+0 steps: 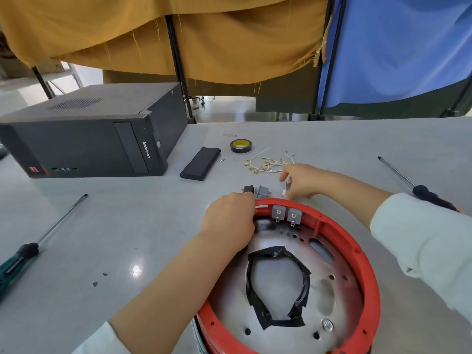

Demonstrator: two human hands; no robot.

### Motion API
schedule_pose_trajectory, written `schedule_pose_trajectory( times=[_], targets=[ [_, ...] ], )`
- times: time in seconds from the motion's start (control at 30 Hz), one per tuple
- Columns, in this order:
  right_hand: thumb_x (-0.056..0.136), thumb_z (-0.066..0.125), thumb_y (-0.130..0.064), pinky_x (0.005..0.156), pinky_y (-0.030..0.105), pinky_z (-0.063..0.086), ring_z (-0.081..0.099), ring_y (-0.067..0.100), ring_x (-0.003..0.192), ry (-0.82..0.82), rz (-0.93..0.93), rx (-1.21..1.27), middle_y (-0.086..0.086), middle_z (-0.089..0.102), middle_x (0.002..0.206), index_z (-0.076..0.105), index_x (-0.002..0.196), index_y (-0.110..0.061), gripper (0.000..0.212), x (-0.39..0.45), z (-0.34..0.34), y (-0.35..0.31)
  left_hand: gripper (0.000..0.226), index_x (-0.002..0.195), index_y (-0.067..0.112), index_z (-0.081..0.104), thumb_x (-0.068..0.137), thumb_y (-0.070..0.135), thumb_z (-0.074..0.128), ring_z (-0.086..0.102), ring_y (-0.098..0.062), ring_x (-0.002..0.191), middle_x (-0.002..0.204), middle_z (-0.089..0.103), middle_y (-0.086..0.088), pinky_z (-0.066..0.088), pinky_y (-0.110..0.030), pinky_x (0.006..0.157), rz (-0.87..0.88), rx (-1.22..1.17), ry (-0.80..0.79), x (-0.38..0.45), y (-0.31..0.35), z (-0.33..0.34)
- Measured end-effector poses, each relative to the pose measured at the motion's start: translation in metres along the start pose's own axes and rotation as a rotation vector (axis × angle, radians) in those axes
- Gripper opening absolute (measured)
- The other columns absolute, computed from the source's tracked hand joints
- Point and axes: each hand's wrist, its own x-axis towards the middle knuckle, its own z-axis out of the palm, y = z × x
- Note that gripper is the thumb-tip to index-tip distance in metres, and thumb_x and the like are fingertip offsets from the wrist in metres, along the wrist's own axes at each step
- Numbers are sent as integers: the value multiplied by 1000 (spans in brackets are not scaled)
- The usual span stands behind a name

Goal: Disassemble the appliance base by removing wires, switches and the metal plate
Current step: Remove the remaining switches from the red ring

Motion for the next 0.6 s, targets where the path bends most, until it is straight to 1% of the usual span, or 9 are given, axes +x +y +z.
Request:
schedule_pose_trajectory(
  times=[0.03,0.1,0.17,0.23,0.3,0.37,0.43,0.5,0.6],
  targets=[
    [84,62,-9,62,30,53,56,21,81,-41,6,12,4,50,103,49,127,-14,46,2,3,-3,8,89,20,42,91,14,46,43,-25,72,96,61,-8,30,-31,58,-3,-2,4,0,0,1],
    [85,57,-7,51,26,49,53,16,71,-80,-4,12,-2,45,92,47,130,-16,48,8,7,-8,9,88,20,41,91,15,47,40,-24,69,95,61,-8,30,-31,57,-6,-12,12,0,-1,1],
    [85,58,-9,46,22,44,50,11,66,-97,-25,11,-6,40,85,43,135,-16,52,11,9,-13,7,89,19,42,92,16,47,40,-25,69,94,61,-9,31,-31,58,-5,-17,16,0,-2,1],
    [86,60,-14,44,20,41,48,9,66,-116,-40,10,-5,41,88,40,138,-16,56,15,10,-15,8,88,20,41,92,16,47,39,-25,68,93,60,-8,30,-32,58,-3,-18,19,0,-2,1],
    [86,65,-24,50,22,44,49,10,70,-112,-57,20,-1,42,101,40,138,-20,58,18,12,-16,2,93,18,46,92,16,46,39,-24,69,94,60,-8,30,-32,58,-6,-18,21,0,-1,1],
    [84,67,-35,65,26,48,51,15,81,-65,-97,-38,4,45,111,43,135,-24,58,20,15,-16,5,97,17,49,92,16,47,40,-24,69,94,61,-8,30,-32,58,-7,-13,21,0,-1,1],
    [83,68,-40,79,28,45,49,18,92,-12,-144,-79,8,48,121,47,132,-25,55,23,19,-16,4,95,17,48,92,16,47,40,-24,68,94,61,-8,29,-31,57,-4,-16,15,0,-1,1],
    [82,69,-40,82,28,41,49,19,99,21,-175,-55,8,50,123,53,126,-23,50,25,21,-16,2,93,18,46,91,16,47,40,-25,68,94,61,-8,29,-31,57,-3,-23,18,0,-1,1],
    [81,71,-38,86,27,41,52,21,110,59,-186,9,6,53,124,59,118,-20,43,27,23,-14,3,93,19,45,92,17,47,41,-25,70,94,60,-8,30,-31,59,-2,-15,20,0,-1,1]
  ],
)
